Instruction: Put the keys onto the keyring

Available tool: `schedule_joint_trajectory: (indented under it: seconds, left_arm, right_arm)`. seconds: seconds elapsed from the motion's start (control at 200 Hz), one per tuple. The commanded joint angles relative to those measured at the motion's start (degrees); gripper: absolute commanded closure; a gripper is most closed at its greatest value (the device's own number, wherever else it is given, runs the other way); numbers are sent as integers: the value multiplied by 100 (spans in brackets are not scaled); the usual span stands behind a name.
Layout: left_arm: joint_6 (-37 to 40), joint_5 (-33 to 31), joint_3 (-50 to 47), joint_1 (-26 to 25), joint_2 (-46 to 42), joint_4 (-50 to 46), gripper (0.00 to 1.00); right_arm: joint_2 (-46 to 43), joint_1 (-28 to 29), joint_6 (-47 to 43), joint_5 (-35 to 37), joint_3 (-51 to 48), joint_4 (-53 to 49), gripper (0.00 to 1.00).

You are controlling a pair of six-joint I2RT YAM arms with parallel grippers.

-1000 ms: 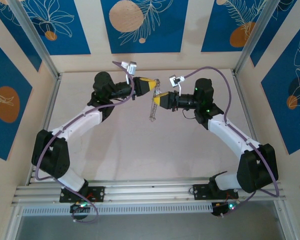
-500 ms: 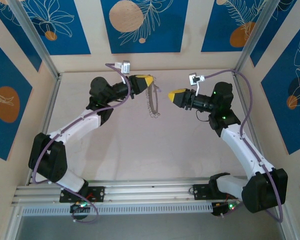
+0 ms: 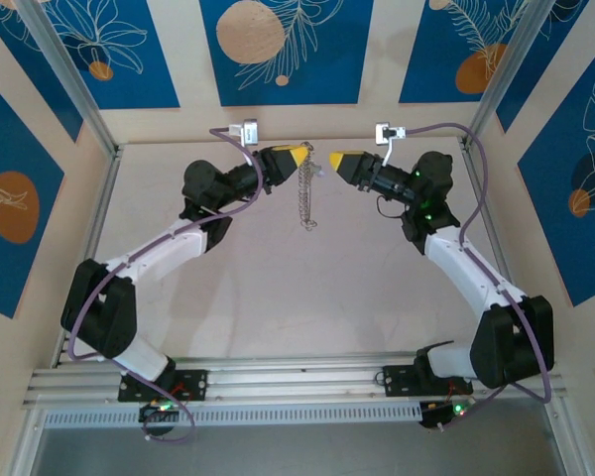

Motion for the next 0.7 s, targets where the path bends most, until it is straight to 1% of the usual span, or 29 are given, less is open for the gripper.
schedule_joint_trajectory:
  seconds: [0.0, 0.255, 0.415, 0.695]
  left_arm:
    - [-155, -314, -30, -87, 54, 525, 100]
    - [-404, -709, -184, -143, 79, 835, 100]
    - [-688, -824, -212, -163, 160, 1167, 100]
    - [-765, -863, -220, -217, 147, 1269, 100]
  right_arm:
    - [54, 150, 282, 192, 218, 707, 63]
    - [244, 411, 476, 605, 147, 1228, 65]
    - [457, 575, 562, 698, 232, 1433, 72]
    - [586, 824, 569, 857, 245, 1549, 73]
